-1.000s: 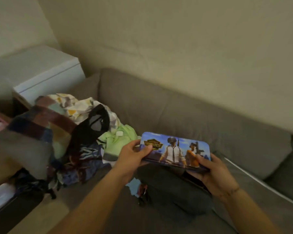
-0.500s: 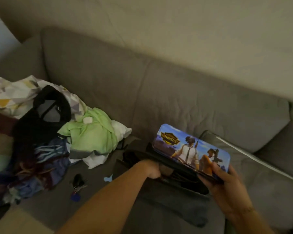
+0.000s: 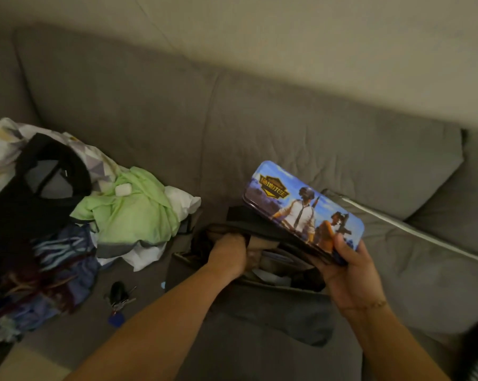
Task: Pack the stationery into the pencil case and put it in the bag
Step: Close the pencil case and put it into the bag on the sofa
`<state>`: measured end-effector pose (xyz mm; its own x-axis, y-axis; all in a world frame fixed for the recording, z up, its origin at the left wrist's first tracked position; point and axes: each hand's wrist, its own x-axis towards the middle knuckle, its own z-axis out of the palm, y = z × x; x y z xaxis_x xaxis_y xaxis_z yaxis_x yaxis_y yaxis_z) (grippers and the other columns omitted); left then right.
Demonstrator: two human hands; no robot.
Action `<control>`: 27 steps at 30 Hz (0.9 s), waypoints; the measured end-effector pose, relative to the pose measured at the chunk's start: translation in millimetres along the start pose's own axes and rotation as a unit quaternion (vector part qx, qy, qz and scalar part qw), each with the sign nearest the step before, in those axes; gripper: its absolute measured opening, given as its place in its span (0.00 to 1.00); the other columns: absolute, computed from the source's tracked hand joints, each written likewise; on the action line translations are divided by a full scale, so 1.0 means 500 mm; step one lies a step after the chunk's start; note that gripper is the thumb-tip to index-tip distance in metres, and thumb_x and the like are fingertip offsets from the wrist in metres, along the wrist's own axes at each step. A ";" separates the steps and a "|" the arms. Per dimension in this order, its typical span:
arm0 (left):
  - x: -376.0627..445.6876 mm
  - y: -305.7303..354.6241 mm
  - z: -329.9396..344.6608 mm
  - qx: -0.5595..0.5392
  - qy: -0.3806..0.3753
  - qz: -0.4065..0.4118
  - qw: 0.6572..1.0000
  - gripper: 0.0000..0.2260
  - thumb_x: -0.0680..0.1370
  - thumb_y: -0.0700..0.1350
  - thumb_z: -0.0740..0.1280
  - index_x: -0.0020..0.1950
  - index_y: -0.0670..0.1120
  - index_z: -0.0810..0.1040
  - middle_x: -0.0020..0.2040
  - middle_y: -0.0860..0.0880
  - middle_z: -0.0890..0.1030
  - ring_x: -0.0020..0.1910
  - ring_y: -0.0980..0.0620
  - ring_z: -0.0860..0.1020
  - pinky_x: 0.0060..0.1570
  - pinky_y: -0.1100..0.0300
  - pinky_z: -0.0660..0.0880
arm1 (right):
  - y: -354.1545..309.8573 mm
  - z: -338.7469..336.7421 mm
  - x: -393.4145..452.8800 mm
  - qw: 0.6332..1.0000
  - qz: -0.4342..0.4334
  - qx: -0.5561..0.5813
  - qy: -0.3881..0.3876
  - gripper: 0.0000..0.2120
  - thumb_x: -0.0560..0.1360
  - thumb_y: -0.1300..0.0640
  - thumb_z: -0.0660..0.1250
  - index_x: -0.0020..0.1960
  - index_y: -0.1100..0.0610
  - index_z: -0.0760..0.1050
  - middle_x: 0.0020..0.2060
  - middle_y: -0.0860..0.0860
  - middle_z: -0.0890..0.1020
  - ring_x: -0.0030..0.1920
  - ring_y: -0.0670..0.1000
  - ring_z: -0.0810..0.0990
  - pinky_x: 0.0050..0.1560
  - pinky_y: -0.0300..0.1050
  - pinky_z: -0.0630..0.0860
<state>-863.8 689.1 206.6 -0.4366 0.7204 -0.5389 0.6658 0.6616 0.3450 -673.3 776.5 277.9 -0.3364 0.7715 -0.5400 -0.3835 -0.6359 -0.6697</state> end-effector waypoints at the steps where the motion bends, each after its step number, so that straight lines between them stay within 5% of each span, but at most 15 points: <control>1: -0.006 0.000 -0.004 -0.014 -0.008 -0.004 1.000 0.18 0.79 0.51 0.67 0.64 0.42 0.75 0.63 0.41 0.78 0.61 0.42 0.76 0.61 0.52 0.72 | -0.001 0.001 0.007 1.000 0.000 0.002 0.001 0.22 0.76 0.62 0.60 0.70 0.58 0.66 0.65 0.61 0.75 0.63 0.63 0.75 0.60 0.69 0.68; 5: -0.034 -0.003 -0.027 -0.128 -0.073 0.017 0.989 0.17 0.78 0.49 0.68 0.64 0.44 0.75 0.59 0.45 0.79 0.61 0.45 0.77 0.62 0.54 0.73 | -0.003 -0.006 0.027 1.000 -0.002 0.012 0.004 0.20 0.77 0.62 0.59 0.70 0.58 0.67 0.63 0.60 0.76 0.61 0.61 0.77 0.59 0.65 0.71; 8: -0.060 0.006 -0.078 -0.300 -0.127 0.109 0.939 0.08 0.78 0.47 0.68 0.49 0.44 0.81 0.41 0.49 0.82 0.44 0.51 0.82 0.52 0.54 0.76 | -0.006 -0.009 0.033 1.000 -0.003 0.023 -0.002 0.20 0.78 0.63 0.59 0.70 0.57 0.67 0.64 0.60 0.76 0.61 0.60 0.77 0.57 0.61 0.74; 9: -0.065 0.012 -0.103 -0.390 -0.160 0.115 0.900 0.07 0.77 0.47 0.68 0.46 0.43 0.82 0.39 0.49 0.83 0.40 0.52 0.81 0.49 0.54 0.77 | -0.008 -0.009 0.034 0.999 -0.003 0.032 -0.009 0.20 0.78 0.62 0.59 0.70 0.57 0.67 0.64 0.60 0.76 0.62 0.61 0.76 0.57 0.63 0.74; 11: -0.064 0.019 -0.149 -0.588 -0.233 0.112 0.766 0.09 0.74 0.44 0.70 0.52 0.43 0.84 0.46 0.46 0.85 0.45 0.51 0.83 0.50 0.55 0.78 | -0.013 -0.011 0.029 0.998 -0.005 0.048 -0.029 0.23 0.76 0.61 0.60 0.71 0.56 0.66 0.65 0.59 0.75 0.63 0.61 0.75 0.57 0.68 0.72; 13: -0.047 0.018 -0.179 -0.692 -0.295 0.138 0.644 0.24 0.71 0.47 0.69 0.64 0.37 0.76 0.59 0.39 0.81 0.58 0.43 0.79 0.59 0.49 0.75 | -0.022 -0.019 0.020 0.996 -0.009 0.071 -0.044 0.29 0.72 0.58 0.66 0.72 0.56 0.65 0.64 0.57 0.77 0.63 0.61 0.75 0.55 0.71 0.71; 16: -0.028 0.035 -0.188 -0.732 -0.290 0.186 0.588 0.29 0.70 0.44 0.63 0.71 0.38 0.68 0.67 0.36 0.74 0.69 0.35 0.69 0.69 0.37 0.64 | -0.025 -0.048 0.001 0.994 -0.003 0.109 -0.013 0.42 0.61 0.54 0.76 0.72 0.55 0.65 0.61 0.53 0.80 0.62 0.60 0.77 0.51 0.71 0.73; 17: -0.027 0.047 -0.181 -0.728 -0.249 0.189 0.610 0.24 0.71 0.41 0.62 0.67 0.39 0.71 0.62 0.37 0.76 0.67 0.35 0.72 0.68 0.37 0.66 | -0.024 -0.059 -0.006 0.994 0.002 0.113 0.004 0.43 0.59 0.54 0.77 0.72 0.54 0.65 0.61 0.53 0.79 0.60 0.59 0.78 0.51 0.72 0.73; 18: -0.030 0.058 -0.170 -0.688 -0.168 0.204 0.676 0.16 0.72 0.38 0.62 0.60 0.41 0.74 0.56 0.39 0.78 0.63 0.36 0.76 0.65 0.38 0.71 | -0.021 -0.071 -0.013 0.993 0.005 0.120 0.020 0.44 0.57 0.54 0.77 0.71 0.54 0.66 0.61 0.53 0.79 0.59 0.59 0.79 0.50 0.71 0.74; 20: -0.031 0.062 -0.137 -0.441 0.067 0.309 0.840 0.05 0.74 0.38 0.67 0.48 0.43 0.75 0.46 0.44 0.79 0.51 0.44 0.80 0.55 0.44 0.78 | -0.015 -0.092 -0.023 0.990 0.004 0.137 0.040 0.44 0.57 0.54 0.76 0.71 0.55 0.66 0.58 0.52 0.81 0.57 0.57 0.81 0.49 0.70 0.75; 21: -0.025 0.056 -0.116 -0.276 0.127 0.375 0.876 0.04 0.74 0.40 0.68 0.48 0.45 0.76 0.46 0.46 0.79 0.48 0.49 0.79 0.51 0.48 0.79 | -0.013 -0.098 -0.029 0.989 -0.002 0.141 0.041 0.43 0.58 0.55 0.74 0.71 0.55 0.65 0.54 0.50 0.83 0.56 0.57 0.81 0.49 0.69 0.75; 23: -0.004 0.041 -0.083 -0.025 0.105 0.438 0.893 0.13 0.77 0.47 0.66 0.61 0.48 0.76 0.55 0.48 0.80 0.55 0.52 0.78 0.57 0.53 0.77 | -0.014 -0.109 -0.040 0.989 -0.022 0.137 0.044 0.38 0.62 0.55 0.71 0.71 0.55 0.65 0.49 0.48 0.85 0.55 0.56 0.81 0.51 0.69 0.74; 27: 0.027 0.039 -0.077 0.051 0.014 0.335 0.941 0.30 0.79 0.55 0.60 0.78 0.54 0.52 0.71 0.46 0.73 0.65 0.47 0.75 0.65 0.51 0.72 | -0.031 -0.127 -0.063 0.997 -0.040 0.072 0.008 0.31 0.68 0.57 0.66 0.71 0.52 0.67 0.57 0.50 0.82 0.55 0.54 0.82 0.58 0.70 0.69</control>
<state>-880.0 720.0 235.5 0.0867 0.9746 -0.2066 0.8510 0.0354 0.5239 -602.2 763.2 273.0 -0.2866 0.8199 -0.4956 -0.5287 -0.5668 -0.6318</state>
